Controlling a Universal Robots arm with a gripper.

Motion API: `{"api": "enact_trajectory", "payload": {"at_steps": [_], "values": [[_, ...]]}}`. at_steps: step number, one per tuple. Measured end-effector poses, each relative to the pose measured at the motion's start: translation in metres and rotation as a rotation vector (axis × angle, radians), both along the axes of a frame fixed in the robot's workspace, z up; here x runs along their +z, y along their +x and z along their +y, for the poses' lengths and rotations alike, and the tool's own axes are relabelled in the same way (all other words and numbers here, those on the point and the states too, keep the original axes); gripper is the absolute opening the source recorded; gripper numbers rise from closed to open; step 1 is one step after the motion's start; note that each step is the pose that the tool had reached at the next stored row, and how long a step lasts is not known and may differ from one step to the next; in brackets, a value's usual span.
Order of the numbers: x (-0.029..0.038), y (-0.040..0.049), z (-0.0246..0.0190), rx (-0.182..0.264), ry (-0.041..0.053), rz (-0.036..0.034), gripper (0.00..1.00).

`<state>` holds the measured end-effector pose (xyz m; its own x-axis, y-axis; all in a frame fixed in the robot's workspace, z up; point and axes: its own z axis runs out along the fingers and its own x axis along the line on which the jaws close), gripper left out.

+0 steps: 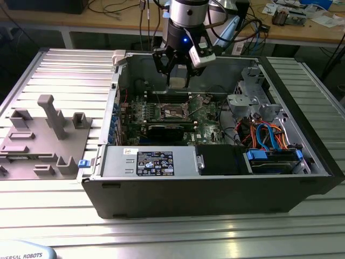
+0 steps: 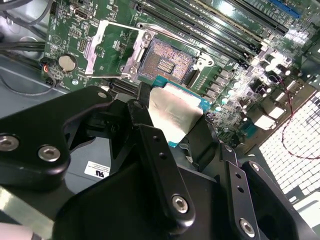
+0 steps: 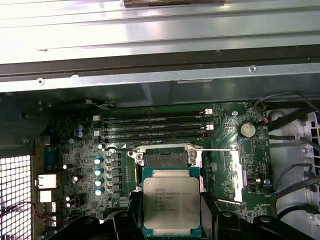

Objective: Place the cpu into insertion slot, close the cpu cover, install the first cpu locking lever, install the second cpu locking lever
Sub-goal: 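Place the cpu into insertion slot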

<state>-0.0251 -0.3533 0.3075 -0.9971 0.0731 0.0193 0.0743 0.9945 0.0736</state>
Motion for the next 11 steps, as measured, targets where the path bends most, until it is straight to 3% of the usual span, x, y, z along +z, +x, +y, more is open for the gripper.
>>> {"api": "enact_trajectory", "payload": {"at_steps": [11], "values": [[-0.0011, 0.0000, 0.0000, -0.056, -0.0001, 0.0000, 0.54]]}}
